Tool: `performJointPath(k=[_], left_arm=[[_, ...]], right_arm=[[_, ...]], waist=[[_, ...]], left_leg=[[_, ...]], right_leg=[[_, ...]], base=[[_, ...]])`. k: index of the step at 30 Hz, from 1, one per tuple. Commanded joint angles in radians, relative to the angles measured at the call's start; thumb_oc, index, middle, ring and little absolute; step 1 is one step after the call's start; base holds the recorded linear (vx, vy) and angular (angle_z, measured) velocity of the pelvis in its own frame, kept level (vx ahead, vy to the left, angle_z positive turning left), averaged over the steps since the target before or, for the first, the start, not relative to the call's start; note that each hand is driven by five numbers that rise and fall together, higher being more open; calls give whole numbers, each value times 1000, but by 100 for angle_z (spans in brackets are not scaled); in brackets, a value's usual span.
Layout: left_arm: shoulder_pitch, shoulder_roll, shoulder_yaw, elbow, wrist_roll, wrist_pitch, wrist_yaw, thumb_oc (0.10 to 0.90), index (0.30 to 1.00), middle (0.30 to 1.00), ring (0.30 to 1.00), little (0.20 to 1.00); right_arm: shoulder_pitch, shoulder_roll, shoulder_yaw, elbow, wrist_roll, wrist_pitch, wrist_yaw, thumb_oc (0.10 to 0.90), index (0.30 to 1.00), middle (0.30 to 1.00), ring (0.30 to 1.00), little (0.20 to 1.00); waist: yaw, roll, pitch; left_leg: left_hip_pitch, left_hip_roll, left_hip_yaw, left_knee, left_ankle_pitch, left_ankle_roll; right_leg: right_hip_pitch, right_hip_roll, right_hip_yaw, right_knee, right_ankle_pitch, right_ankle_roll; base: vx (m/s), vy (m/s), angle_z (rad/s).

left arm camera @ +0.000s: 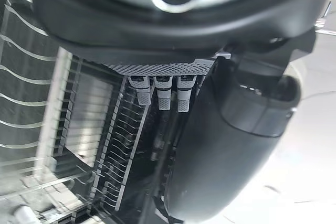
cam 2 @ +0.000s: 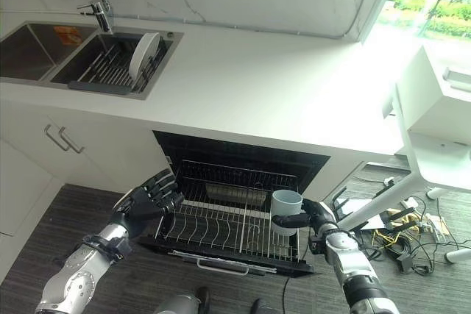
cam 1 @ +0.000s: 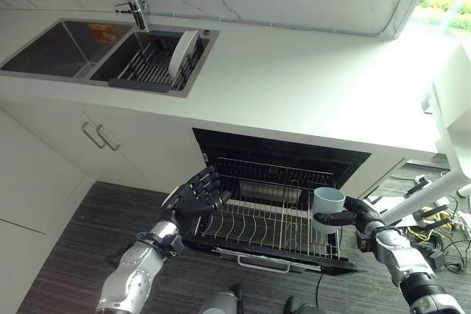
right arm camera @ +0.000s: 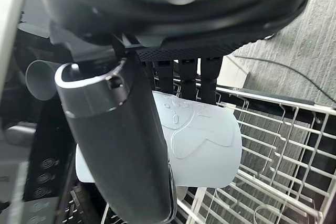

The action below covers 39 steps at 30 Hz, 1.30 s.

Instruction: Place the dishes in the dishwasher.

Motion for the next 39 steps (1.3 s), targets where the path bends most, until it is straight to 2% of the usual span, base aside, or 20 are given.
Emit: performJointPath(k=[1,6,12,29,36,39], left_arm=[[-66,31,-13,-127,-6,-117,2,800,900,900,900,900],[-101,58,-42,-123,-40,-126,18,800,900,900,900,900],[-91,66,-49,-141,-64,-128,16,800,900,900,900,900],[-129,85,-73,-173,-126,-207,19,800,900,900,900,900],[-150,91,-83,-185,-141,-238,21,800,900,900,900,900],[-190,102,-94,-178,-155,-264,30,800,900,900,900,900]], right_arm=[[-124,-85,22,-10,33,-72,-38,400,300,300,300,300],[-200,-101,51,82,95,-71,-60,400,300,300,300,300],[-200,-114,43,149,90,-73,-53,400,300,300,300,300],[-295,-155,45,311,133,-101,-40,400,300,300,300,300],[-343,-167,57,360,115,-97,-29,400,300,300,300,300],[-414,-184,91,414,76,-79,-11,400,300,300,300,300]], waist=[[4,7,-54],[5,23,-27],[7,33,-22],[17,83,40],[21,107,64],[22,122,96]], left_leg=[[8,78,54,23,-62,-59],[-16,72,42,23,-47,-59],[-19,73,38,23,-40,-63],[-62,56,15,23,-18,-71],[-92,45,6,23,-3,-73],[-112,39,3,23,-2,-76]], right_leg=[[-63,-6,5,81,-63,18],[-83,-11,1,81,-50,18],[-82,-14,-7,81,-49,17],[-116,-33,-17,81,-38,19],[-144,-40,-15,81,-30,17],[-167,-45,-11,81,-30,18]], base=[[-53,-26,16],[-50,-23,9],[2,-5,2],[-41,1,2],[-52,11,1],[-137,15,1]])
